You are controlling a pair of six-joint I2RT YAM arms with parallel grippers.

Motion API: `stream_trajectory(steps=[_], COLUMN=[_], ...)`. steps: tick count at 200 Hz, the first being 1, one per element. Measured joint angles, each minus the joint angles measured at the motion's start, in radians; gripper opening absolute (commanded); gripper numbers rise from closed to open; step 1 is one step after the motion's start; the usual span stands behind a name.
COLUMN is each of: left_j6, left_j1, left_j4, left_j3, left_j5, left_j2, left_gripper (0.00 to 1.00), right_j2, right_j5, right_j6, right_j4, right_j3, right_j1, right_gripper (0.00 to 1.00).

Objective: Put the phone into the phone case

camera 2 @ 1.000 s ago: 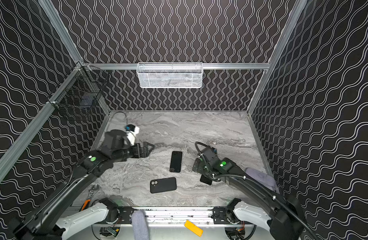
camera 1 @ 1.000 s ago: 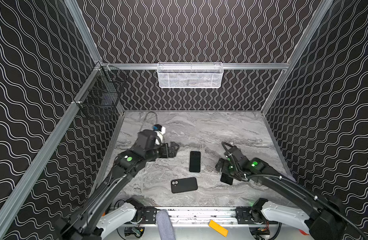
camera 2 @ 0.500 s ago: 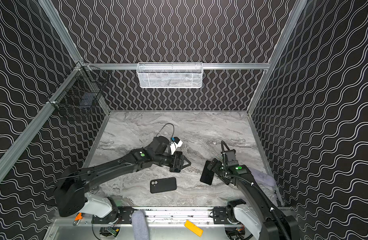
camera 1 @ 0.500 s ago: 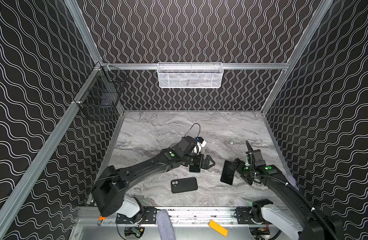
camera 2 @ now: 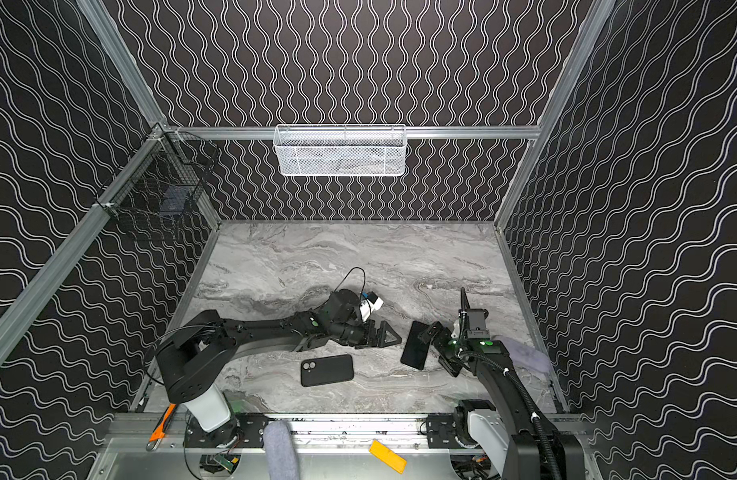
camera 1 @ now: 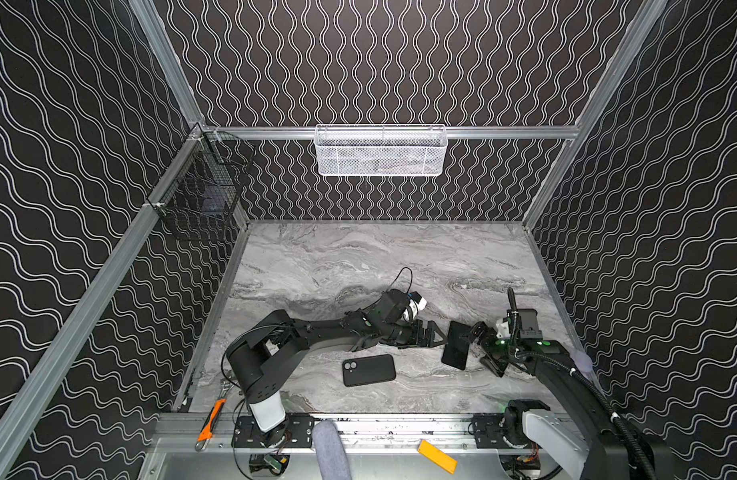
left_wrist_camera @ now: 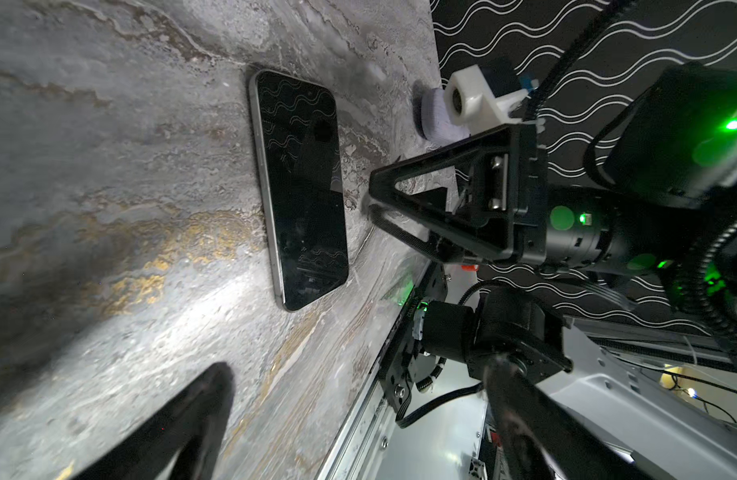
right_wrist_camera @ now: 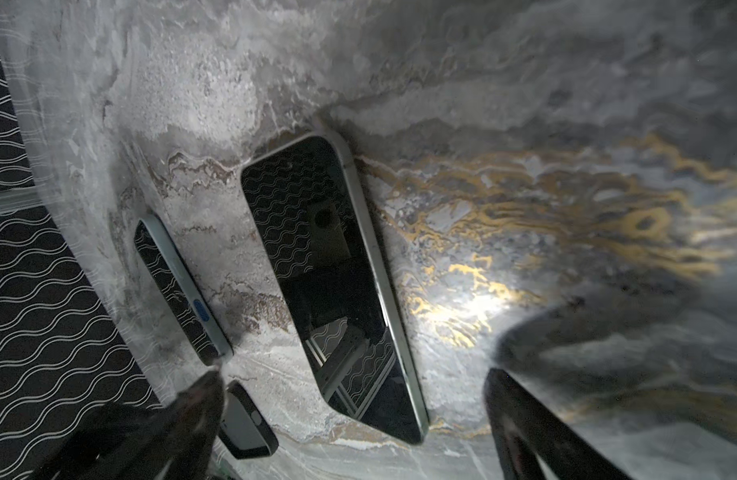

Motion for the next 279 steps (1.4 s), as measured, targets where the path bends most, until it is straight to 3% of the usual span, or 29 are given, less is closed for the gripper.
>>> stream_trajectory(steps=[53, 102, 133, 215, 279], left_j6=[-0.061, -0.154, -0.153, -0.075, 0.026], left_j1=[-0.003, -0.005, -0.013, -0.003, 0.158], left_j4=[0.109, 0.249, 0.251, 0.09, -0.157], left_j3=[-0.028, -0.054, -0.052, -0.138, -0.196], left_j5=[-0.002, -0.01, -0.025, -0.133, -0.239], left_j2=[0.07, 0.13, 0.111, -0.158, -0.437], left_gripper=[0.99, 0.98, 0.99, 0.99, 0.99], right_j2=[0.069, 0.07, 0.072, 0.324, 0.55], right_j5=[-0.089, -0.1, -0.098, -0.166, -0.125], right_j6=[0.004, 0.008, 0.027, 0.009, -0.054], right_j4=[0.093, 0.122, 0.159, 0.346, 0.372], right_j3=[-0.014, -0.022, -0.03, 0.071, 0.265], right_j1=[-0.005, -0.023, -0.038, -0.026, 0.206], right_gripper=[0.99, 0.99, 0.99, 0.99, 0.99])
